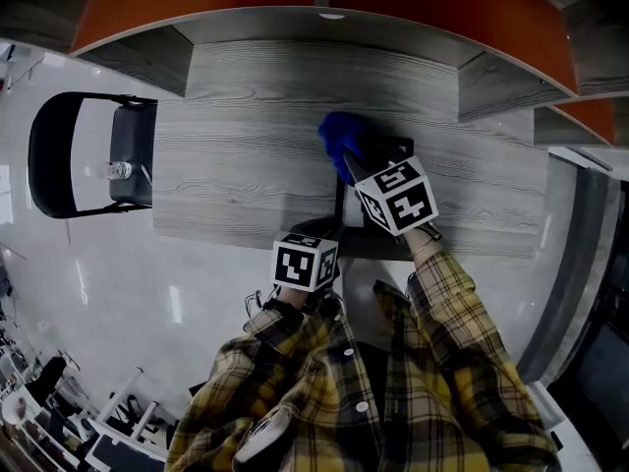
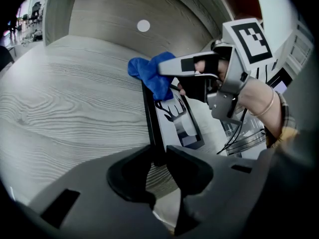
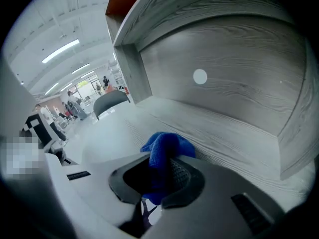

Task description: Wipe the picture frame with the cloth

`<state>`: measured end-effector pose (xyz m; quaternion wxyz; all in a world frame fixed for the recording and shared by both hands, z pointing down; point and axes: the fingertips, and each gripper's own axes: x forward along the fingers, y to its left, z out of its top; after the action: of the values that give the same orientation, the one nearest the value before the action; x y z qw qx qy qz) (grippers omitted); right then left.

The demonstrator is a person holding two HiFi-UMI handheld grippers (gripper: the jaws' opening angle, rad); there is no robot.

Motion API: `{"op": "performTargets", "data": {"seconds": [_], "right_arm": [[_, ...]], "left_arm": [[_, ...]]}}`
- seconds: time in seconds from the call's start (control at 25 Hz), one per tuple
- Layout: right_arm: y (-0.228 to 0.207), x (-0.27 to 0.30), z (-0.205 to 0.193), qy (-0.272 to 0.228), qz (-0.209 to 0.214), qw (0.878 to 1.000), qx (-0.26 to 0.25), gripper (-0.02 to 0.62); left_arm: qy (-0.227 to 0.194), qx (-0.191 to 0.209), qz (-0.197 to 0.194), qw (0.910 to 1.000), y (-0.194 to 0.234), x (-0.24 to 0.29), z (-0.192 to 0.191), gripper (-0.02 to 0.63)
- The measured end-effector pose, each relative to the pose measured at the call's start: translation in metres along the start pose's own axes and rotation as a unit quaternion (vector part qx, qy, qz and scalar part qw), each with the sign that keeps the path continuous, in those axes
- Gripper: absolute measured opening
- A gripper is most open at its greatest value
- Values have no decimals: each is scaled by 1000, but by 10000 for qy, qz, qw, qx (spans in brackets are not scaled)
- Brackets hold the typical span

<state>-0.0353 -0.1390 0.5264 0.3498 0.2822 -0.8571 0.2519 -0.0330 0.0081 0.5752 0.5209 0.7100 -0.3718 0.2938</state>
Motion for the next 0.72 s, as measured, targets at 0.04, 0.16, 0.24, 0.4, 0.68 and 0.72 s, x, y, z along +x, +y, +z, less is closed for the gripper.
{"op": "performTargets", "data": {"seconds": [0.04,0.16,0.24,0.4,0.68,0.72], "right_arm": [[0,5,-3,71,-14,10000,-9,43],[1,16,-6,244,-107,9996,-107,41],[0,19,-7,306,-211,9991,-210,41],[-8,13,-14,373,-437,9982,-190,40],[-42,-12,-42,480,-807,9955,132,40],[-46,-15,-45,478,-855,9951,164,40]], "left_arm": [[-3,-10,-2,10000,0,0,-1,98],[-1,-45,-13,10000,1,0,-2,98],[-27,-120,-27,9999,2,0,-1,98],[-73,-232,-64,9997,1,-1,2,98],[-95,-174,-57,9998,1,-2,3,98],[-93,-170,-57,9998,1,-2,2,98]]}}
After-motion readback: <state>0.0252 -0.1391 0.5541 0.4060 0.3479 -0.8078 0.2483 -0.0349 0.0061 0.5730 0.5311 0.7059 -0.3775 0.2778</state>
